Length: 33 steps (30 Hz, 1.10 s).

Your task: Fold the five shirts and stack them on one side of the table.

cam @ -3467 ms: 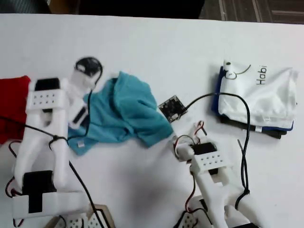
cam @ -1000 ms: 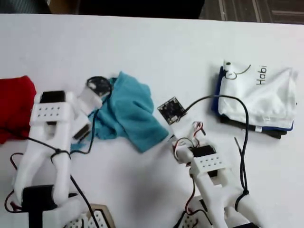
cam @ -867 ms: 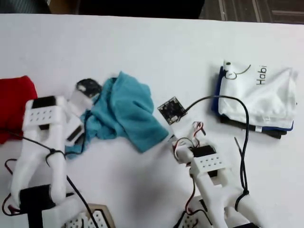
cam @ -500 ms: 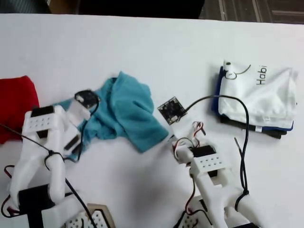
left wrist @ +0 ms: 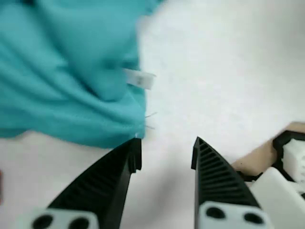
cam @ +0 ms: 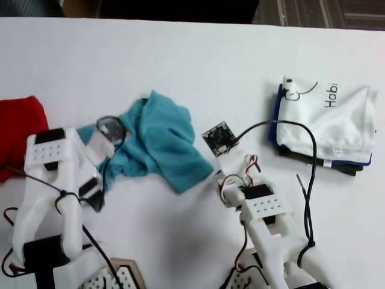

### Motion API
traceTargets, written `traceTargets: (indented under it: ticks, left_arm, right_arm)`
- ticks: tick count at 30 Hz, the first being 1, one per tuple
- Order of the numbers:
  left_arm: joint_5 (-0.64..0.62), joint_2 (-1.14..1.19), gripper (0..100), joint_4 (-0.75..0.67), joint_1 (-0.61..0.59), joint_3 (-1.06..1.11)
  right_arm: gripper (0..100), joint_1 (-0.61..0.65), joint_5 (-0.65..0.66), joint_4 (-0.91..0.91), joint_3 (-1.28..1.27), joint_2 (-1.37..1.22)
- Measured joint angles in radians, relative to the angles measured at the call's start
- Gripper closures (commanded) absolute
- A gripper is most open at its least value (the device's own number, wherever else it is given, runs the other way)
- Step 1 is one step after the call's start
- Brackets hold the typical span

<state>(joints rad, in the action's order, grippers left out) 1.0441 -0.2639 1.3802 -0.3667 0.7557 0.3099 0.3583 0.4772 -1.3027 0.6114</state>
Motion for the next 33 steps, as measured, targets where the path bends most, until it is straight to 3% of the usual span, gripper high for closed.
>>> traceTargets:
  ticks: [9,12,22,33]
  left_arm:
    - [0.044,0.0,80,-0.371,-0.075,0.103]
    - [0.051,0.0,80,-0.42,-0.091,0.103]
    - [0.054,0.051,80,-0.43,-0.087,0.11]
    - [-0.068,0.061,80,-0.132,0.021,-0.035]
  right_arm:
    - [71.5,0.0,-0.002,0.0,0.0,0.0]
    - [71.5,0.0,-0.002,0.0,0.0,0.0]
    - [71.5,0.002,-0.002,0.0,0.0,0.0]
    - [71.5,0.0,-0.002,0.0,0.0,0.0]
